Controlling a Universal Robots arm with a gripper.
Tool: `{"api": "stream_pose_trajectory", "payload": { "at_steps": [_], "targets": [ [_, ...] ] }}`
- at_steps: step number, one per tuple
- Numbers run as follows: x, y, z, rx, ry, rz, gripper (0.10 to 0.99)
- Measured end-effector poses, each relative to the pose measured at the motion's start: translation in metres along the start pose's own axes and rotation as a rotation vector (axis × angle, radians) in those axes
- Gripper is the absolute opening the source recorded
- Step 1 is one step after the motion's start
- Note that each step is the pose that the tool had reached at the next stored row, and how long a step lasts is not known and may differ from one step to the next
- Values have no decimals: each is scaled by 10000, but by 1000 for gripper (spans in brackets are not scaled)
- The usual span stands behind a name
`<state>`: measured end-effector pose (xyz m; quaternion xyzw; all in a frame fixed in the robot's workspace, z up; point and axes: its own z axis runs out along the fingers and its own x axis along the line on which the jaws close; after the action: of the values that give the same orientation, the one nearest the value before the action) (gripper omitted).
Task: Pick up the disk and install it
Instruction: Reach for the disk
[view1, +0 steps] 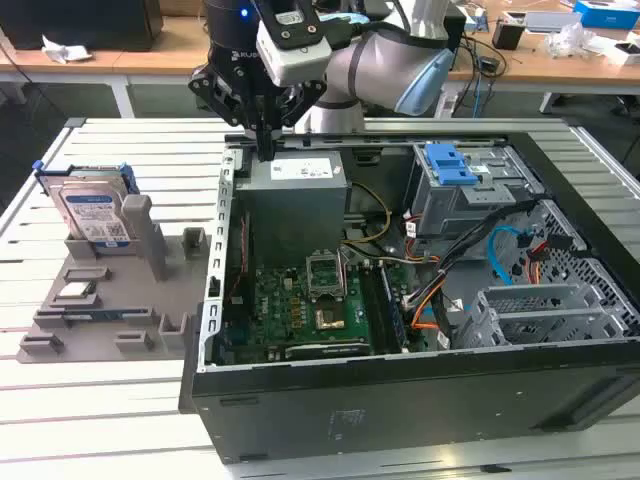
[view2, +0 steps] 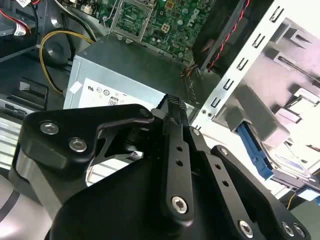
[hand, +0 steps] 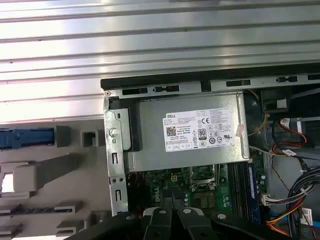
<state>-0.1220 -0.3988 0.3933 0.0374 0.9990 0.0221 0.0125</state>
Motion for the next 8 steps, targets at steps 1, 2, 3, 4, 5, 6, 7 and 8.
{"api": "stream_pose_trajectory", "payload": {
  "at_steps": [1,2,3,4,5,6,7,8],
  "targets": [
    [24,-2,-1,0,0,1,106],
    [60,-4,-2,0,0,2,106],
    [92,-7,-2,1,0,1,106],
    [128,-10,-3,0,0,0,106],
    [138,-10,-3,0,0,1,106],
    [147,-11,-3,-1,-1,0,106],
    [159,-12,-4,0,0,0,106],
    [168,-13,-4,0,0,0,106]
  ]
}}
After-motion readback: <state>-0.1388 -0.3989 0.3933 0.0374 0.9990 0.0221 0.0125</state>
